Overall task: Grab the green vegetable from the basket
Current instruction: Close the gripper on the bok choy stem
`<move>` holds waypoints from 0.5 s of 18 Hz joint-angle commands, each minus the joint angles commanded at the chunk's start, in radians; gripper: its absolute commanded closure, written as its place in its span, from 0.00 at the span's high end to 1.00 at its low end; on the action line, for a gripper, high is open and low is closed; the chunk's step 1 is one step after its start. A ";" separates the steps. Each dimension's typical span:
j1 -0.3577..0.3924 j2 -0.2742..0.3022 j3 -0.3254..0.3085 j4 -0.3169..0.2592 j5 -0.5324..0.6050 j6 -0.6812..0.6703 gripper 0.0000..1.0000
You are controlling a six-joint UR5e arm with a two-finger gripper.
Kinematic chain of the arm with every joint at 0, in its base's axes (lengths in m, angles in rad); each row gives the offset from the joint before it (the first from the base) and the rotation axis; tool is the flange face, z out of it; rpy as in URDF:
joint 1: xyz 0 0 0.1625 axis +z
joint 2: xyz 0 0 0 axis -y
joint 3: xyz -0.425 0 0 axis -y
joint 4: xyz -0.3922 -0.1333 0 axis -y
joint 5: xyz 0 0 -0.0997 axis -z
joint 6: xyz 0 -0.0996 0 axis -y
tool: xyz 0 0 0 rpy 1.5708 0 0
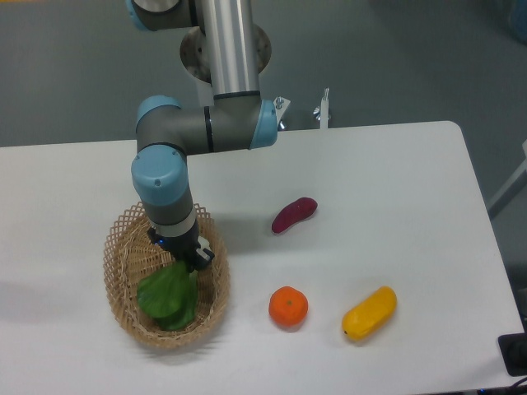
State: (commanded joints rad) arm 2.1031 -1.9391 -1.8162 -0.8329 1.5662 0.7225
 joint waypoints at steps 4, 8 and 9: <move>0.015 0.045 0.043 -0.018 -0.003 0.002 0.29; 0.054 0.091 0.055 -0.021 -0.005 0.057 0.28; 0.066 0.101 0.055 -0.021 -0.006 0.073 0.28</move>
State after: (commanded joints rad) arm 2.1689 -1.8378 -1.7610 -0.8544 1.5601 0.7960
